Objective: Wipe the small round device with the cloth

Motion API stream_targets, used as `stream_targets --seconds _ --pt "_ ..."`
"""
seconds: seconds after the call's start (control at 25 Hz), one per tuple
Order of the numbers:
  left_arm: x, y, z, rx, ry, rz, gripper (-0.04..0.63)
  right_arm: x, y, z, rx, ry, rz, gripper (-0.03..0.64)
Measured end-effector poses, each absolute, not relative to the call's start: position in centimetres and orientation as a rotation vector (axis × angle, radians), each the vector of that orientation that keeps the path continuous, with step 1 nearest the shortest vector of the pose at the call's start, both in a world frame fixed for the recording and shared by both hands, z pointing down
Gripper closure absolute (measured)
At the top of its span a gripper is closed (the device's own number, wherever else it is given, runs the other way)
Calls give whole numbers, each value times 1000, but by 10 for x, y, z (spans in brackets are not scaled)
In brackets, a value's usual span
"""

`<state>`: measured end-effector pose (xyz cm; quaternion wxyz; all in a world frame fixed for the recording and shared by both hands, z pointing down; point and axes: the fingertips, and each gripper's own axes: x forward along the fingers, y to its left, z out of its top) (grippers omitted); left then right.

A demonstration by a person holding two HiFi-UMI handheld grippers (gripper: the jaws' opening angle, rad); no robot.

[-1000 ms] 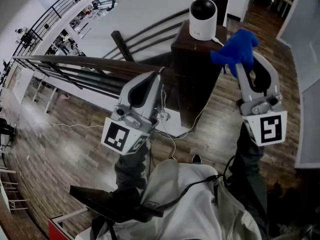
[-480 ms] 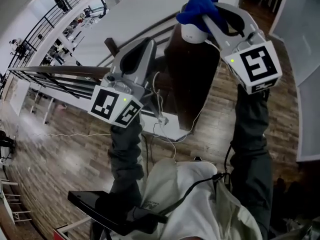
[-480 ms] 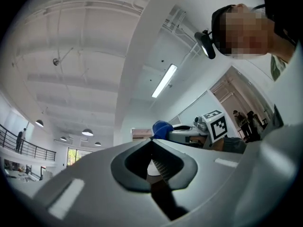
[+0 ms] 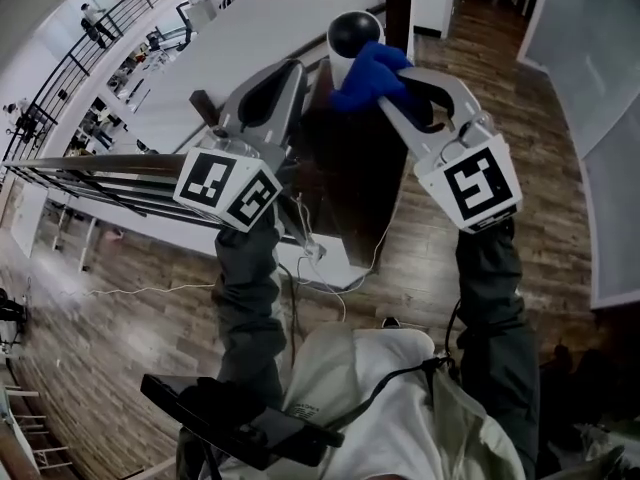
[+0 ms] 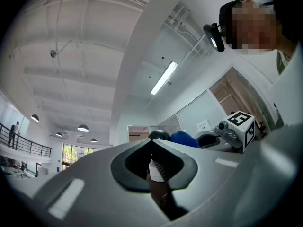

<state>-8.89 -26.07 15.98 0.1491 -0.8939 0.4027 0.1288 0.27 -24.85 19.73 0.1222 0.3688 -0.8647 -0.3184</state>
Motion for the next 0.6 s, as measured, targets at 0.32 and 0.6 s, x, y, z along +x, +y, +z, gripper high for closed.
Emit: stream_targets --seconds 0.32,0.6 --pt "-86 -254 168 -2591 1156 390 594 23 -250 108 1270 -2464 -1090 541" --pt "-73 -228 164 -2599 1041 390 448 0 -242 161 1136 -2456 -1071 541"
